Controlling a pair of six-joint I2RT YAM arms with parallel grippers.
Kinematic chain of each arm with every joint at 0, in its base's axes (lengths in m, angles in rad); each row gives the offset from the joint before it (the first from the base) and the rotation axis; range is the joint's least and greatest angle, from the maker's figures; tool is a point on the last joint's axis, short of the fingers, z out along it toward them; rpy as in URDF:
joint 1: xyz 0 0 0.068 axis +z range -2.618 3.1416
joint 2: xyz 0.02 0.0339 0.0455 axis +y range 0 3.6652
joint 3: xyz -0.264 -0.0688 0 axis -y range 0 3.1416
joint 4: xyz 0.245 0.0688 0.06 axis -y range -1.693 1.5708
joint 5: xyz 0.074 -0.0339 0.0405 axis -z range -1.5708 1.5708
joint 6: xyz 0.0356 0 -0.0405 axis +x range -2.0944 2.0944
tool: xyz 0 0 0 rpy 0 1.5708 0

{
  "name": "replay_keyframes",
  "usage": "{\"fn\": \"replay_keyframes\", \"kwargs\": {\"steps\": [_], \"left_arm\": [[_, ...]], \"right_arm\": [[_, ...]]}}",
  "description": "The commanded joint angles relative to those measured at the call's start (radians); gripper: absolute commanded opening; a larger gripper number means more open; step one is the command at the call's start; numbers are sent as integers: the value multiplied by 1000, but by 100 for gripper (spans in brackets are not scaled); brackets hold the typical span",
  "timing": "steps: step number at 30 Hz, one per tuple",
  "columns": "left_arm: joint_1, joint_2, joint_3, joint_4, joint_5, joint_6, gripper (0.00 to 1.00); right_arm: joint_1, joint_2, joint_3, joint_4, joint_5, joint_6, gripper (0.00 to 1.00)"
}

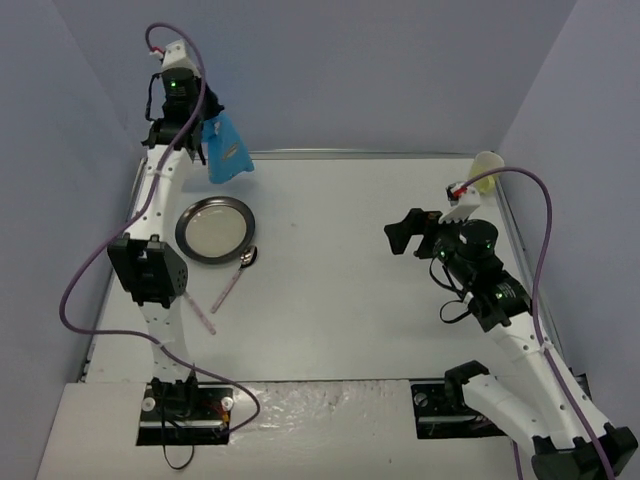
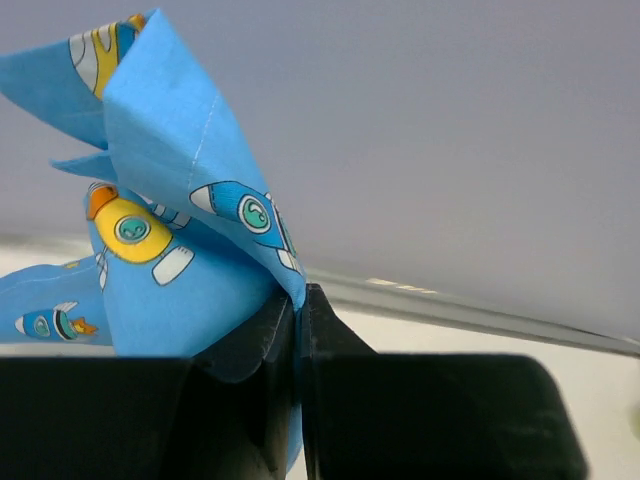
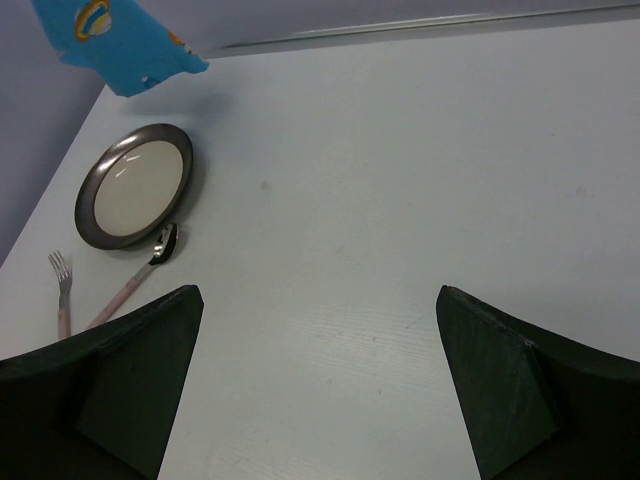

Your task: Set the dinner table for one person

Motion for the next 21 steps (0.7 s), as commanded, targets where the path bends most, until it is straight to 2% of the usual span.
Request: {"fn": "replay_keyframes", "kwargs": {"steps": [1,6,8,12,13,15,18,21], "left_arm": [[-191,-217,-57,173,43,39,0],[-331,-361,-284,267,14,70,0],[-385,-421,-439,343,-12,66,0],[-428,-473,-675,469,11,-37,0],[-435,-473,-732,485,24,-56,10],[-452,-469,-840,500,57,-85,41],[-465,-456,-954,475,68,-127,70],[-465,-477,-1058,410,43,-124,76]], "right_arm": [[5,-89,26,37,94,13,100],[5,-186,23,21,199,19,100],[5,-218,22,-7,227,15,100],[5,-244,24,-52,250,27,100],[5,-241,26,-63,250,30,100],[5,-230,31,-87,250,35,100],[5,-172,45,-123,215,56,100],[6,-91,49,-157,170,69,100]]}}
